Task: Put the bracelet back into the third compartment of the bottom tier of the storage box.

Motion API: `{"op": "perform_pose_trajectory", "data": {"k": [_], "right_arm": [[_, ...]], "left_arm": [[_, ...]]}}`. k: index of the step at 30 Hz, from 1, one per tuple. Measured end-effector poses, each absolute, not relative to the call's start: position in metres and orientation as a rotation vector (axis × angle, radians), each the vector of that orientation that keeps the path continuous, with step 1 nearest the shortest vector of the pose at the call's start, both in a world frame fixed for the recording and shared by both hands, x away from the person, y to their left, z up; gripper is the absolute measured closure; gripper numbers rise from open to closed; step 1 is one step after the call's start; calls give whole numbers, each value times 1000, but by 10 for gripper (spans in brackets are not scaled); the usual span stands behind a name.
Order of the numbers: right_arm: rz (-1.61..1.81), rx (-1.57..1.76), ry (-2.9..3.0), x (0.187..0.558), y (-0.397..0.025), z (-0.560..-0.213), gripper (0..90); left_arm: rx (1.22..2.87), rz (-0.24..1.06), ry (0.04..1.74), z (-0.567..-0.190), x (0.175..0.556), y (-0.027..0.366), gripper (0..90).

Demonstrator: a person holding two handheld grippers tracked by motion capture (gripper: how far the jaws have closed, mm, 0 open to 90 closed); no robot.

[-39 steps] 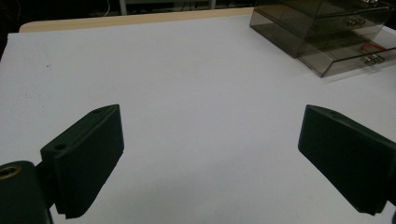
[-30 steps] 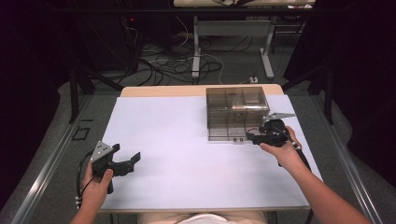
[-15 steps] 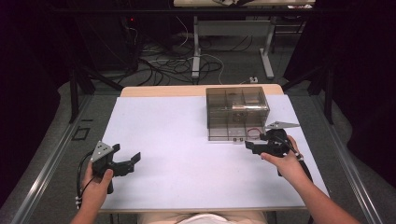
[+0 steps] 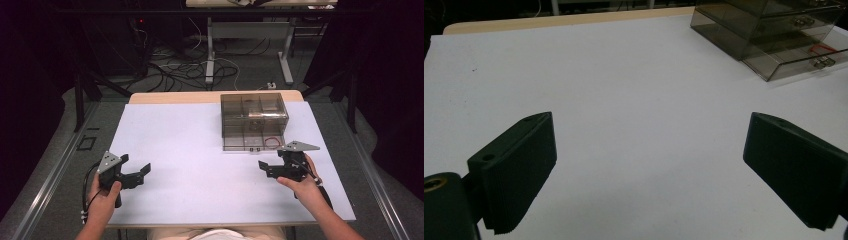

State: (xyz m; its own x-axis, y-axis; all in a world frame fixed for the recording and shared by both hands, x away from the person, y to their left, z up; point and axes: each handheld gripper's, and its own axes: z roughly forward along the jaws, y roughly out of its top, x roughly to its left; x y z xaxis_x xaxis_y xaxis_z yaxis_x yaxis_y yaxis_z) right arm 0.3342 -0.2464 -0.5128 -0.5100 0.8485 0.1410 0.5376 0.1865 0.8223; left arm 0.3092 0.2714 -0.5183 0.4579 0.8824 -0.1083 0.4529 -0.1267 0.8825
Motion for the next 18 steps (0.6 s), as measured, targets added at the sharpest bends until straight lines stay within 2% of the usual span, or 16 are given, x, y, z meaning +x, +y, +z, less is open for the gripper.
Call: {"op": "perform_pose_trajectory", "data": {"k": [1, 9, 18], "right_arm": [[1244, 1316, 2110, 332, -246, -516, 68], [1263, 1316, 2095, 326, -244, -523, 5], [1296, 1329, 2065, 323, -247, -529, 0]], "left_arm": [[1751, 565, 1147, -518, 309, 271, 72], [1752, 564, 1147, -518, 310, 271, 72], [1751, 566, 1148, -518, 310, 271, 72]]}}
